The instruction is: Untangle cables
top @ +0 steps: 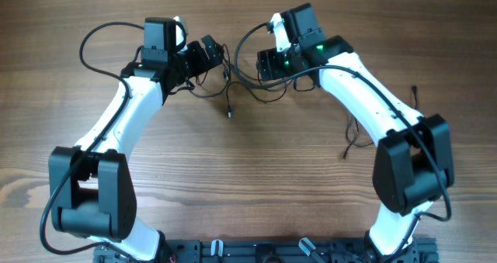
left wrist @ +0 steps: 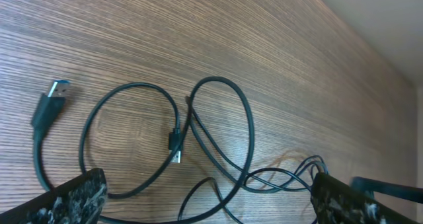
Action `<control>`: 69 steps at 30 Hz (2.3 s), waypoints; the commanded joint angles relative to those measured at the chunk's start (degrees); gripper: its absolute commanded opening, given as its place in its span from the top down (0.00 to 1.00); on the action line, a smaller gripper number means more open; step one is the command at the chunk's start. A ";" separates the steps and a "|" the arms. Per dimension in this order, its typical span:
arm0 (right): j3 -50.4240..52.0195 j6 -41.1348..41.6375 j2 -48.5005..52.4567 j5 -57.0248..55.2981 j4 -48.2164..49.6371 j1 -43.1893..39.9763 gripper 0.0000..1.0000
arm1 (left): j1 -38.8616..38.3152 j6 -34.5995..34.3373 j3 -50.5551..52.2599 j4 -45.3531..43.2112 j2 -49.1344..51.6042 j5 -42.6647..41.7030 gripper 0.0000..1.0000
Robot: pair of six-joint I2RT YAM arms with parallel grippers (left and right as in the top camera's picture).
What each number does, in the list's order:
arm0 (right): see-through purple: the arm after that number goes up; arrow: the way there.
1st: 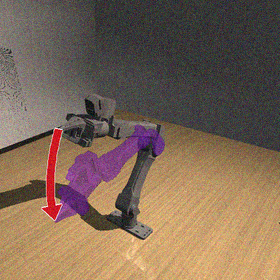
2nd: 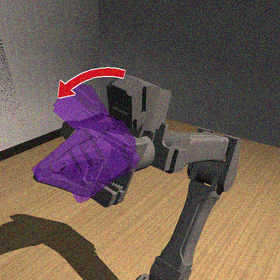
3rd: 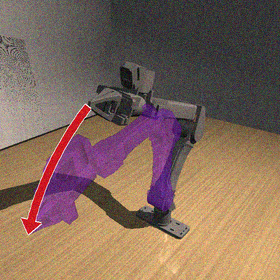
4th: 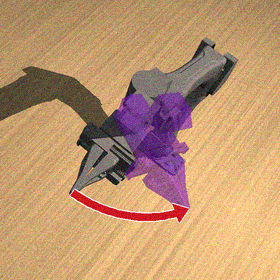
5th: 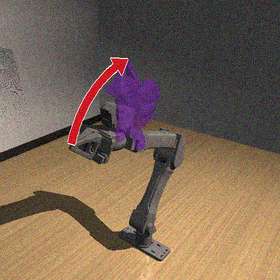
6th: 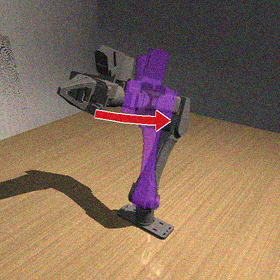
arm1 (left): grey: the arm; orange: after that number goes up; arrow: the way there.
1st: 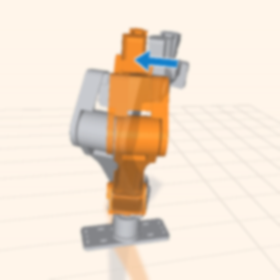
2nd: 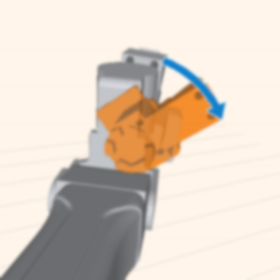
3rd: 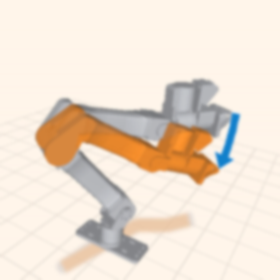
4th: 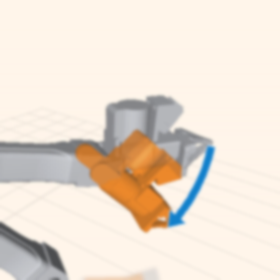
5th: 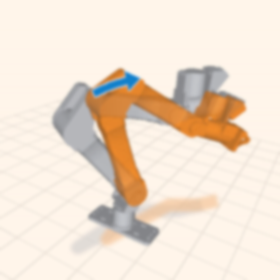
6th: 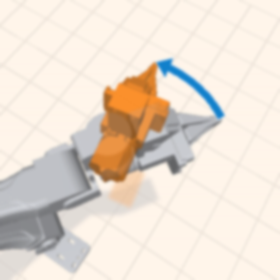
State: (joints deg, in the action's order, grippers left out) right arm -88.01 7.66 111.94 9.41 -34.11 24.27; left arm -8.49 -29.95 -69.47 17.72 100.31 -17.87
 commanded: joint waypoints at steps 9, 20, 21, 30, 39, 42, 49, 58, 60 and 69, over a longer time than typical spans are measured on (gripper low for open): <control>-1.11 1.51 6.93 0.57 -4.57 1.33 0.74 | -1.05 -0.55 0.09 -0.17 0.74 0.55 0.00; -4.76 2.75 -9.97 17.44 -6.93 1.22 0.95 | -5.07 -0.55 0.09 -0.76 1.75 0.35 0.00; -4.76 1.22 -14.95 17.27 -7.13 1.20 0.95 | -6.54 -0.55 0.09 -1.31 2.12 0.39 0.00; -4.76 -1.66 -33.31 2.36 -10.56 1.20 0.95 | -11.58 -46.05 0.09 -3.41 2.56 -8.59 0.00; -4.72 4.94 -33.31 -19.80 -16.22 1.20 0.95 | -13.46 -57.09 0.09 4.98 2.56 -18.14 0.00; -4.63 4.94 -33.24 -19.91 -17.05 1.22 0.95 | -14.58 -61.26 0.09 9.16 2.56 -19.69 0.00; -4.55 4.87 -31.56 -19.91 -19.52 1.22 0.96 | -18.56 -66.36 0.09 12.59 2.56 -18.14 0.00; -4.55 4.28 -31.26 -19.96 -20.65 1.20 0.95 | -33.35 -86.68 0.09 17.44 5.55 21.94 0.00; -4.55 4.31 -31.26 -19.93 -21.14 1.22 0.95 | -34.60 -86.66 0.09 16.48 7.30 22.27 0.00; -4.57 8.17 -32.65 -21.79 -22.49 -4.85 0.96 | -27.71 -63.43 0.09 18.32 9.92 40.59 0.96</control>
State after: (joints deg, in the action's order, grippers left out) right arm -92.29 13.54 80.20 -9.37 -56.62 24.36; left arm -41.34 -109.93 -69.54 34.52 111.07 10.20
